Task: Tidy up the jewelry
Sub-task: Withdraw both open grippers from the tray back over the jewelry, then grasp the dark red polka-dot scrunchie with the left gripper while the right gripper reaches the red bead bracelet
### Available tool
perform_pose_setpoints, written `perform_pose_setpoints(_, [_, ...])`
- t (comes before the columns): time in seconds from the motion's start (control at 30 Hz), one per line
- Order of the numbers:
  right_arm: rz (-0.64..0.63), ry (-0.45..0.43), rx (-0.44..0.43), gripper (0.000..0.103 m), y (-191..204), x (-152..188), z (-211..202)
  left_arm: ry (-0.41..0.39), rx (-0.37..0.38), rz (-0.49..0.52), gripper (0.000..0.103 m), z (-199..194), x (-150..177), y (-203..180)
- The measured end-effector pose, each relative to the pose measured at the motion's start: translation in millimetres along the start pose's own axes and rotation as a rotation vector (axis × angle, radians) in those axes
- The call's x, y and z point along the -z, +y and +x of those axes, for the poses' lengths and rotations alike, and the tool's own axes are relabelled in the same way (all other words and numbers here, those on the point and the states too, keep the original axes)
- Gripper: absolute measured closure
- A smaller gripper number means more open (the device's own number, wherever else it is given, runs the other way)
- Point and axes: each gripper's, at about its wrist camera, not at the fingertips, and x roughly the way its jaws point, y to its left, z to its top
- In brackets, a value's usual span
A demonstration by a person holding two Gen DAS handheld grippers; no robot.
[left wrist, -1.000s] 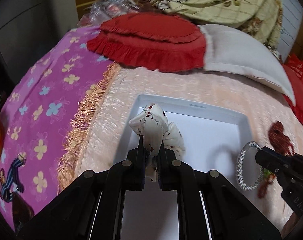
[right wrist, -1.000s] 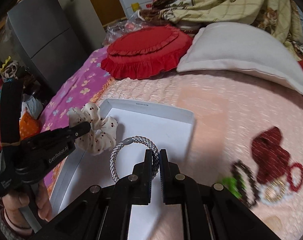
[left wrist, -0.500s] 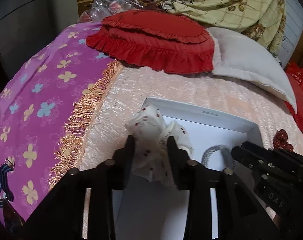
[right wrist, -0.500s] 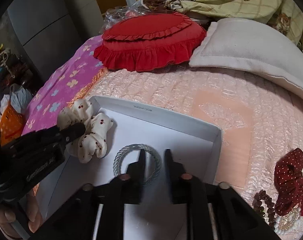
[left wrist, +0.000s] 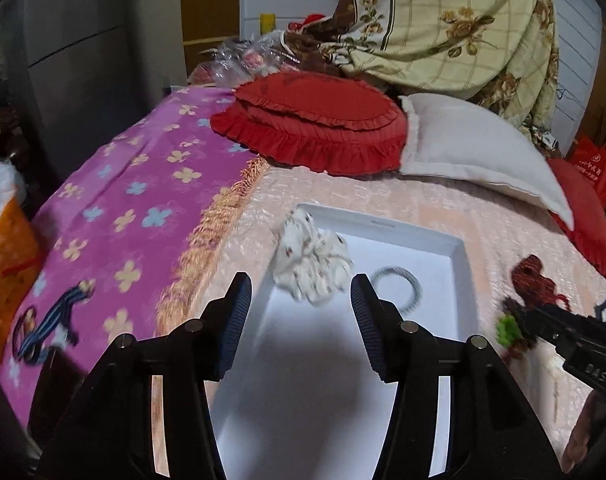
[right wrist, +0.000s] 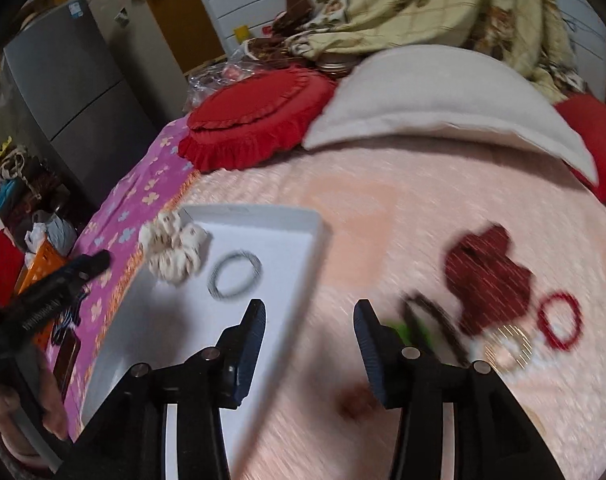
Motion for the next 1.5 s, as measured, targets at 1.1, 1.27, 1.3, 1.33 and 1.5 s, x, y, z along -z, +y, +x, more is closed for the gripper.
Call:
perform_pose_setpoints(1.1, [0.312, -0.039, 0.166, 0.059, -214.8, 155.3, -134.1, 0.102, 0.155, 0.254, 0.052, -65.8, 78.2, -181.9])
perform_pose_setpoints(1.27, [0.279, -0.035, 0.145, 0.059, -211.6, 141.1, -116.6, 0.126, 0.158, 0.251, 0.052, -41.7, 60.3, -191.8])
perform_pose_setpoints(1.3, [0.272, -0.035, 0.144, 0.059, -211.3, 134.4, -110.9, 0.131, 0.162, 0.244, 0.052, -36.9, 56.4, -193.2])
perform_pose_setpoints(1.33, [0.268, -0.038, 0.146, 0.059, -211.0, 129.5, -107.6, 0.138, 0.168, 0.233, 0.052, -31.3, 52.0, -194.9])
perform_pose_setpoints(1.5, [0.255, -0.066, 0.140, 0.060, -213.8, 101.1, -90.5, 0.172, 0.213, 0.175, 0.052, 4.4, 27.9, -207.1])
